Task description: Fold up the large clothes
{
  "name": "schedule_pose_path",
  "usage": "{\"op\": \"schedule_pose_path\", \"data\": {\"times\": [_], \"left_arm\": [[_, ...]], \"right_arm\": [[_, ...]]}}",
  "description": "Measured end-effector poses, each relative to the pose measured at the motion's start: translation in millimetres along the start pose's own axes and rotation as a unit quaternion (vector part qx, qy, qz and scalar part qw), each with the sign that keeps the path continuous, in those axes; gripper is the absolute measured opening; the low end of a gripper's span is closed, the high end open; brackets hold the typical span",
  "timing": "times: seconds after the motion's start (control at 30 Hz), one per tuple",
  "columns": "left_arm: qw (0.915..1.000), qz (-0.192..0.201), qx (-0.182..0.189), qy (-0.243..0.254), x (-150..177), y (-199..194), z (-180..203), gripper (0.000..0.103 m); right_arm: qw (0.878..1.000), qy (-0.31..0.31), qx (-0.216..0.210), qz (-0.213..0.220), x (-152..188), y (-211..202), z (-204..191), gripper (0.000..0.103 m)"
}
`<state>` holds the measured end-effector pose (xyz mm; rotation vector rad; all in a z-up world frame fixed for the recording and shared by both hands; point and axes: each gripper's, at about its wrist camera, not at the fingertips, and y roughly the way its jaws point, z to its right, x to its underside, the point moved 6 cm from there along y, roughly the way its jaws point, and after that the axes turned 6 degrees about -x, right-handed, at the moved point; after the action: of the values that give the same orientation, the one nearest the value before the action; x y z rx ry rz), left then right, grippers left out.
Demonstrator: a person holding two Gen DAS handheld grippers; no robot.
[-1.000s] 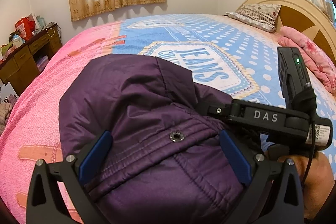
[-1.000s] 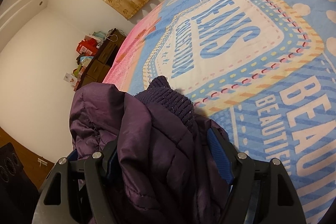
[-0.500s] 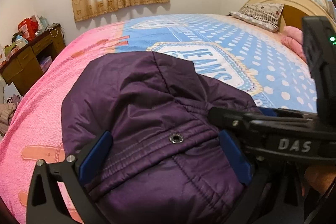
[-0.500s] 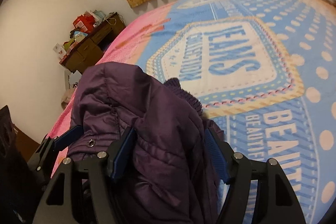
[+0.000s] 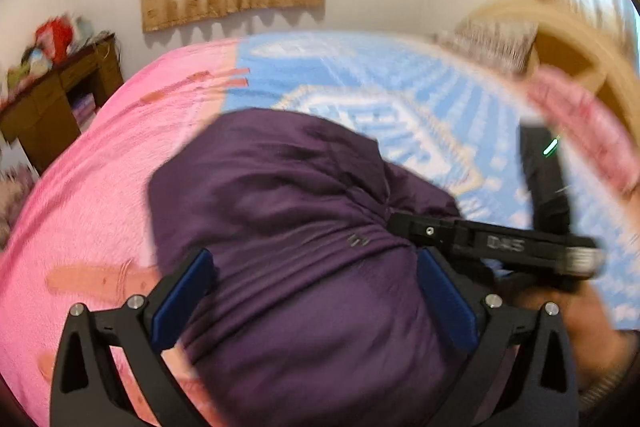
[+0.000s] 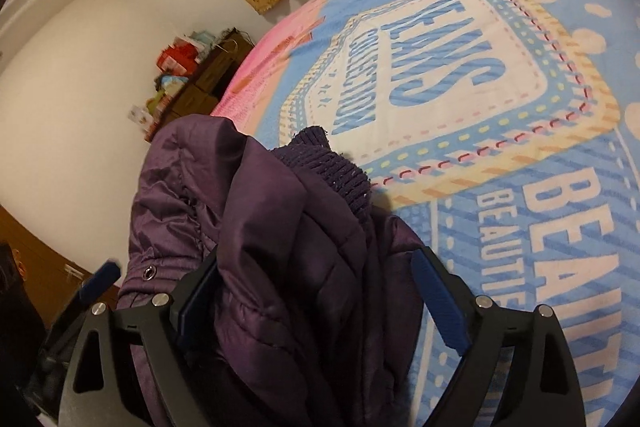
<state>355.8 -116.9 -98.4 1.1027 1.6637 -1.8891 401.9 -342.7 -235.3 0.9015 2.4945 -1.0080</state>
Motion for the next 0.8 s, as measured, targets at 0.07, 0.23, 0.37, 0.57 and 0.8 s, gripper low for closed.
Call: {"op": "schedule_pose_path", "data": {"times": [0.07, 0.23, 0.37, 0.57, 0.8], "left_arm": [[0.9997, 0.009, 0.010, -0.022, 6, -16, -28, 0.103], [0.9887, -0.043, 0.078, -0.120, 31, -2, -84, 0.103], [0.9558, -0.086, 0.169, -0.224, 53, 31, -99, 0.103], [0.9094, -0.109, 0.255, -0.310, 69, 60, -91, 0.103], [0.9159, -0.083, 0.257, -0.297, 63, 72, -70, 0.103]], "right_arm": [[1.000, 0.002, -0.005, -0.003, 1, -1, 0, 0.089], [0.999, 0.004, -0.031, -0.012, 0, -1, -3, 0.091], [0.999, 0.003, -0.040, -0.015, 1, 0, -5, 0.091], [0.999, -0.006, -0.047, -0.020, 0, 1, -6, 0.091], [0.998, -0.022, -0.055, -0.022, -5, 6, -6, 0.091]]}}
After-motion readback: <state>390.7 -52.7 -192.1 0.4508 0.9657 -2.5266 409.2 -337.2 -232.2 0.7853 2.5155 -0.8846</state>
